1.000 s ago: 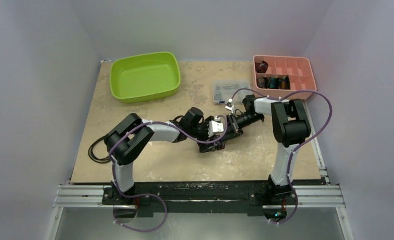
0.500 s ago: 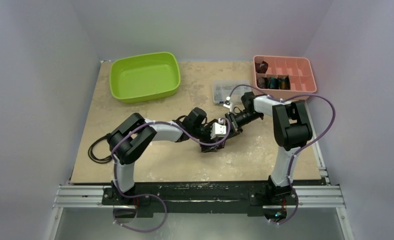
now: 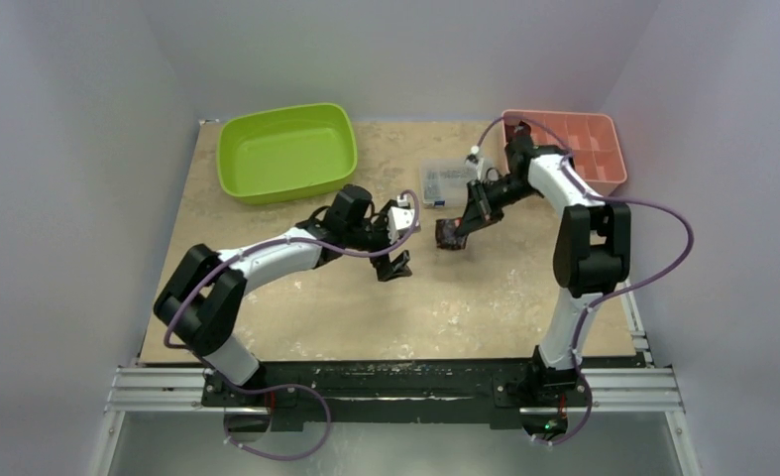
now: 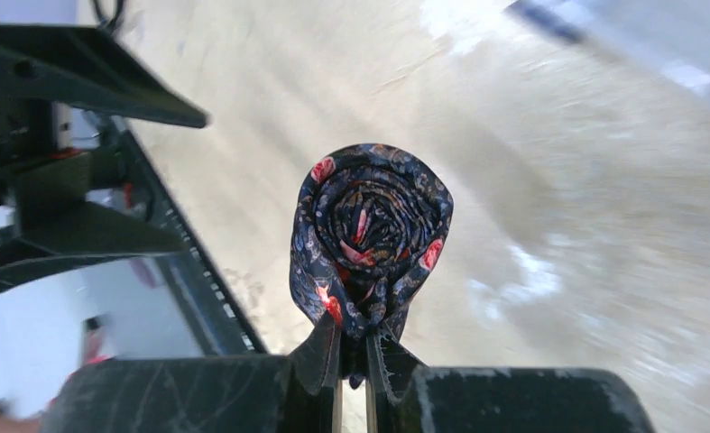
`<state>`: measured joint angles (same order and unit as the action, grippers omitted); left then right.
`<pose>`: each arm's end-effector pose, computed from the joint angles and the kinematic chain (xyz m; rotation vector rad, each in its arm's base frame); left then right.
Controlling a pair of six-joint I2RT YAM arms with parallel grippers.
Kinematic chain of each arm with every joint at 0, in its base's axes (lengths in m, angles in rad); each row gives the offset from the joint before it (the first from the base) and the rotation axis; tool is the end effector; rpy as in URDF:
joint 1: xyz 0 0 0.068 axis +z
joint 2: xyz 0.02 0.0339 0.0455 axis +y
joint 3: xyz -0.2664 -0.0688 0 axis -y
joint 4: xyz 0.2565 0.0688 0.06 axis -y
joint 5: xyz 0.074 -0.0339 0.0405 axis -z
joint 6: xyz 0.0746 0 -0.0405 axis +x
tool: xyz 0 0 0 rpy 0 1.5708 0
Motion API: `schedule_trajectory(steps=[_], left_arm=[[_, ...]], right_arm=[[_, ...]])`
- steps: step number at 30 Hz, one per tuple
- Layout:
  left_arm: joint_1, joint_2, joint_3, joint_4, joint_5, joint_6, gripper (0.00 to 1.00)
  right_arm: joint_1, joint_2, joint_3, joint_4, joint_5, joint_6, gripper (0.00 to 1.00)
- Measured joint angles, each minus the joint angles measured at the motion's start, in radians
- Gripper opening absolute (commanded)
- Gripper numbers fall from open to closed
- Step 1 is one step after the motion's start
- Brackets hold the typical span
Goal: Roll the ties
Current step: Pick up the tie at the center of the board, then place the tie in the storage box.
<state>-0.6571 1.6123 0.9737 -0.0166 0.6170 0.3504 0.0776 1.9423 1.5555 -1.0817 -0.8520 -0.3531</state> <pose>0.2743 -0.2661 0.1928 1.3571 1.7504 -0.8538 0.3839 0.0862 0.1981 -0.6345 2.6087 1.1876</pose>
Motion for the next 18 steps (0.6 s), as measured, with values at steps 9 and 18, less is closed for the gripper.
schedule_trajectory(steps=[9, 18], left_arm=[[0.03, -0.099, -0.01, -0.098, -0.003, 0.006, 1.0], [0.036, -0.101, -0.038, -0.105, -0.018, -0.035, 1.0]], right_arm=[[-0.191, -0.074, 0.292, -0.021, 0.244, 0.048, 0.0], [-0.397, 0.079, 0.731, 0.004, 0.571, 0.076, 0.0]])
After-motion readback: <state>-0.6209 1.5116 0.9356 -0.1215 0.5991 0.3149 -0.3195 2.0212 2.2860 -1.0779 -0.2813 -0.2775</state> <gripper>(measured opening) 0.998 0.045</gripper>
